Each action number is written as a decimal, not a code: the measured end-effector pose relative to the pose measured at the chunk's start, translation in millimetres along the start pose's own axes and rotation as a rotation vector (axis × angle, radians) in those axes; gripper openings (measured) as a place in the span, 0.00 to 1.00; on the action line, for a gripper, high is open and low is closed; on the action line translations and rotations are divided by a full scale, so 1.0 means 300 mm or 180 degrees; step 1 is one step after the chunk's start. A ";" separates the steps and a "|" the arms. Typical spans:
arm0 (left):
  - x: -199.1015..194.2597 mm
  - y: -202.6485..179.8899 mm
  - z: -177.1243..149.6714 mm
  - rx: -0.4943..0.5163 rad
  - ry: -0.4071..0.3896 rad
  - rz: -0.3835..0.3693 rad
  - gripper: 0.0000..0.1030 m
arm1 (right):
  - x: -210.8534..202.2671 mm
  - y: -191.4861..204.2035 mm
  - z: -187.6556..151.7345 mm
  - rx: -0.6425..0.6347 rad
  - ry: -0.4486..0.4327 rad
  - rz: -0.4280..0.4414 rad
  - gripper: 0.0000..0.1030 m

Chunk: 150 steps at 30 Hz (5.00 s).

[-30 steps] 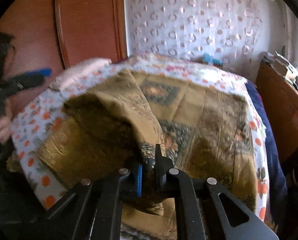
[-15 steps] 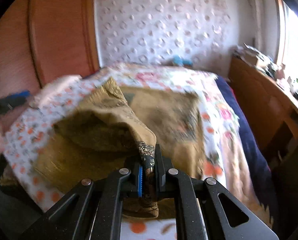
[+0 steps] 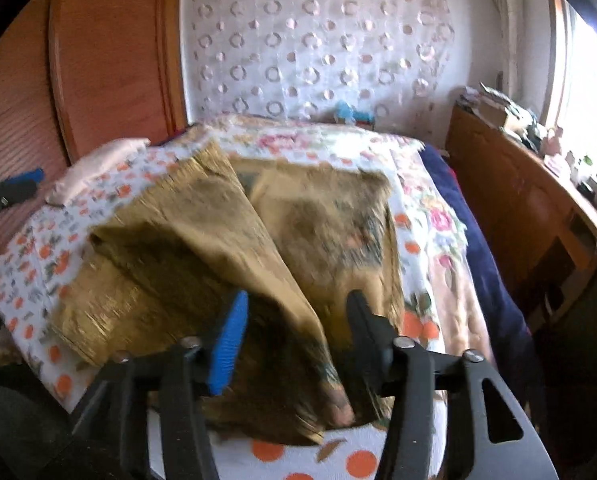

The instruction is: Fold small clothes

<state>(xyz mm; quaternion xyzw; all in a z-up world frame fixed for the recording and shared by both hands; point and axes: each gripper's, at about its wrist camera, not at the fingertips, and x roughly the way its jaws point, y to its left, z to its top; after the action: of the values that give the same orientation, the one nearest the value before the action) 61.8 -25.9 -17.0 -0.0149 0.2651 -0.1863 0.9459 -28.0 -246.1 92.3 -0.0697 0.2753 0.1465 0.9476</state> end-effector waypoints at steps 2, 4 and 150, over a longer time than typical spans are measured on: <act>-0.001 0.001 -0.002 0.0000 -0.0004 0.0004 0.71 | 0.007 0.038 0.007 -0.0091 -0.0039 0.0110 0.54; -0.002 0.005 -0.002 0.0002 -0.0009 0.0020 0.71 | 0.026 0.078 0.026 -0.0189 -0.0041 0.0230 0.54; 0.172 -0.159 -0.154 0.0236 0.0786 -0.0329 0.71 | 0.226 -0.180 0.036 0.0092 0.0372 -0.0263 0.60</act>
<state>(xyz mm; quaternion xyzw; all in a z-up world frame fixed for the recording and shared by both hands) 62.6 -85.5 -76.3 0.0295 0.3713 -0.2450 0.8951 49.0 -278.7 67.3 -0.0757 0.3291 0.0989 0.9360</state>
